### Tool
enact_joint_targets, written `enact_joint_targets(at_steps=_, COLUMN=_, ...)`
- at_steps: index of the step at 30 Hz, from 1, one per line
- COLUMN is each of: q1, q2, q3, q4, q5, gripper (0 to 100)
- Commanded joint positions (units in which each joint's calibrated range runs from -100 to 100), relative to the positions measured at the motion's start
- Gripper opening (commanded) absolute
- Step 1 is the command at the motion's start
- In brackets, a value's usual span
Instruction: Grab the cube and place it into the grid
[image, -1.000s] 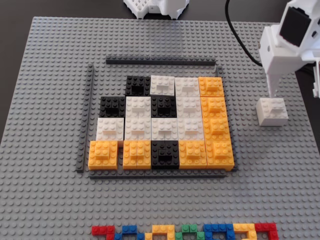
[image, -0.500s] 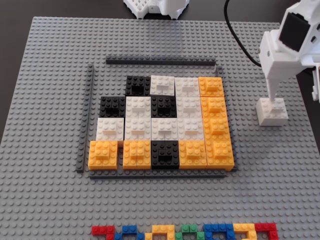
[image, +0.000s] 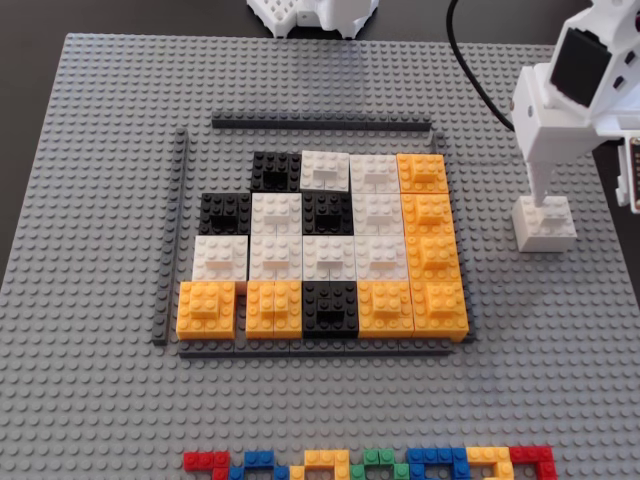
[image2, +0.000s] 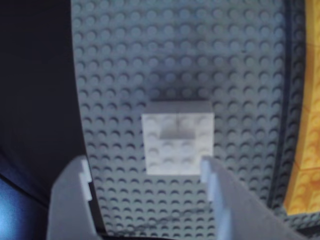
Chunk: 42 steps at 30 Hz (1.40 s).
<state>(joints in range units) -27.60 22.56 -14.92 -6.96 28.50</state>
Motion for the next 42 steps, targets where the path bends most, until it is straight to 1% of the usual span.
enact_joint_targets(at_steps=1, q1=-0.3, q2=-0.3, q3=-1.4, q4=-0.4, q5=-0.1, gripper=27)
enact_joint_targets(at_steps=15, q1=-0.4, q2=0.3, q3=-1.4, q4=-0.8, q5=-0.1, gripper=27)
enact_joint_targets(at_steps=23, q1=-0.9, q2=1.5, q3=-1.4, q4=-0.8, q5=-0.5, gripper=24)
enact_joint_targets(at_steps=31, q1=-0.7, q2=1.8, q3=-1.4, q4=-0.9, q5=-0.5, gripper=15)
enact_joint_targets(at_steps=36, q1=-0.7, q2=1.8, q3=-1.3, q4=-0.8, q5=-0.5, gripper=5)
enact_joint_targets(at_steps=42, q1=-0.6, q2=1.8, q3=-1.2, q4=-0.8, q5=-0.6, gripper=3)
